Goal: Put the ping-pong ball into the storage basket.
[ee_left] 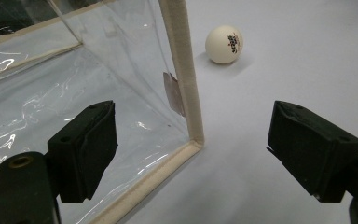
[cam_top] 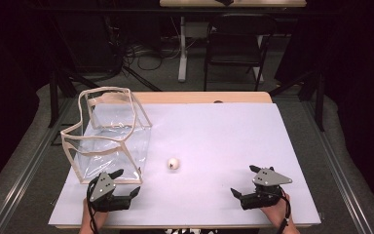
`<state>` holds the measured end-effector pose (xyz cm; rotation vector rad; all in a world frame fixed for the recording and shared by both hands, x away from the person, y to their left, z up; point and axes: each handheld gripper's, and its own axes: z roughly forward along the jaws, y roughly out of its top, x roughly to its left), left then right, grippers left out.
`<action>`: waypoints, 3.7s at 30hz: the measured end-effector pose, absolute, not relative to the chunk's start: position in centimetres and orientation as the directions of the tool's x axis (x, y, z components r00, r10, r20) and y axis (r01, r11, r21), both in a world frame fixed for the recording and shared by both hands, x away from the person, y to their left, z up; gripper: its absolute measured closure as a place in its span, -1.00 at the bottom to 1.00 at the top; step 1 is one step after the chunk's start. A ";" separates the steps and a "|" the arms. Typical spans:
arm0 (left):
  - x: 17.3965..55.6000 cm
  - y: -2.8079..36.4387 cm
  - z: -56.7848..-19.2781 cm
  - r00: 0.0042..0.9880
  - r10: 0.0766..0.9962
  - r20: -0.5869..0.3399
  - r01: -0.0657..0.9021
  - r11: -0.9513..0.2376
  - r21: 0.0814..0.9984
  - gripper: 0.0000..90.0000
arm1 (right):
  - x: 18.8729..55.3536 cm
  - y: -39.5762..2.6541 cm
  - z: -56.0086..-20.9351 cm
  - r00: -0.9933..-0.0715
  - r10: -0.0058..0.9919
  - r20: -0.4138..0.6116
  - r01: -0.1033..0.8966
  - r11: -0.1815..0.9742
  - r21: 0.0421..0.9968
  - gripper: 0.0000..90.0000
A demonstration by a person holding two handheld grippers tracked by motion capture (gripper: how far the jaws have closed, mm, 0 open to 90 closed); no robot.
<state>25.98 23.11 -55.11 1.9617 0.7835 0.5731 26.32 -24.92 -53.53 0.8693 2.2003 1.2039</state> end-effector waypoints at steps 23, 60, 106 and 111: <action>26.1 22.8 -55.3 0.696 0.714 0.079 0.291 -0.381 0.877 -0.64 | 26.7 -24.0 -53.1 -0.701 0.704 -0.115 0.298 0.435 0.850 -1.00; 26.2 22.7 -55.3 0.697 0.712 0.082 0.293 -0.388 0.874 -0.64 | 29.3 -20.3 -52.0 -0.753 0.648 -0.114 0.311 0.504 0.806 -0.99; 26.2 22.7 -55.4 0.703 0.706 0.088 0.289 -0.396 0.872 -0.64 | 32.6 -17.4 -51.9 -0.790 0.606 -0.096 0.315 0.535 0.784 -0.99; 26.2 22.6 -55.4 0.702 0.707 0.087 0.290 -0.395 0.872 -0.64 | 33.0 -17.2 -51.9 -0.792 0.604 -0.094 0.312 0.533 0.787 -0.99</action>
